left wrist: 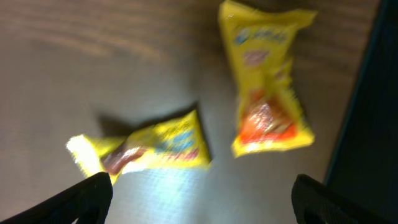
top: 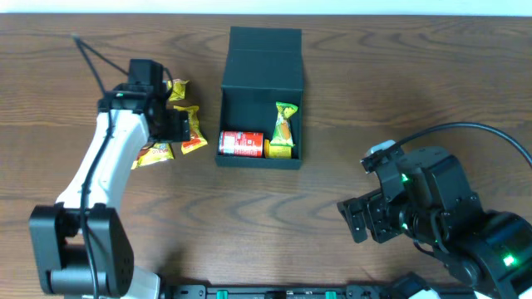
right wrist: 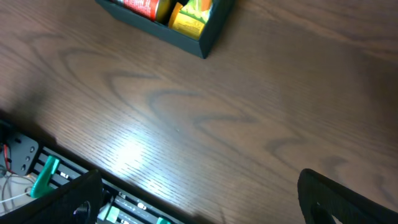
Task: Pack container
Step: 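Move the left gripper to the yellow Julie's pack and grasp it, then lift the Julie's pack with the left gripper toward the box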
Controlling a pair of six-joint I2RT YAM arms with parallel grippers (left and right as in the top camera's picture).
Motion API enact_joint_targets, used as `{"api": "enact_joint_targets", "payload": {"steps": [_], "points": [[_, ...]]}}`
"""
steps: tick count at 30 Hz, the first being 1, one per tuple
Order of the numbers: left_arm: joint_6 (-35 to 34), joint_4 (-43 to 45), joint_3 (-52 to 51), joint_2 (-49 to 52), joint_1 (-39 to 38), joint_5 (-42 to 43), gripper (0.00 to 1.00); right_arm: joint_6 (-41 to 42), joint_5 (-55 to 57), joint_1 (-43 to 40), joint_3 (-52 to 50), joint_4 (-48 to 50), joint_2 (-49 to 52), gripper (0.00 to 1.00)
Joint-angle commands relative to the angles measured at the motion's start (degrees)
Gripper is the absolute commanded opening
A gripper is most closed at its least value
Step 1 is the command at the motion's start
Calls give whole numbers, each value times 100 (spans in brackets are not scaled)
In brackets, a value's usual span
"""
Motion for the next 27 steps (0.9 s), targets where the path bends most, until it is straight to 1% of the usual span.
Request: {"api": "enact_joint_targets", "payload": {"steps": [1, 5, 8, 13, 17, 19, 21, 24, 27], "points": [[83, 278, 103, 227, -170, 236, 94, -68, 146, -26, 13, 11, -31, 99], [57, 715, 103, 651, -210, 339, 93, -70, 188, -26, 13, 9, -31, 99], [57, 933, 103, 914, -210, 588, 91, -72, 188, -26, 13, 9, -31, 99], [37, 1178, 103, 1161, -210, 664, 84, -72, 264, -26, 13, 13, -28, 99], [7, 1392, 103, 1270, -210, 664, 75, -70, 321, -26, 13, 13, -28, 99], [-17, 1486, 103, 1287, -205, 664, 67, -70, 321, -26, 13, 13, -28, 99], [-94, 1552, 103, 1287, -205, 662, 63, -70, 321, -26, 13, 15, -28, 99], [-94, 1611, 103, 1287, -205, 660, 62, -70, 321, -26, 13, 15, -28, 99], [-92, 1602, 101, 1287, -205, 660, 63, -70, 321, -26, 13, 17, -28, 99]]}}
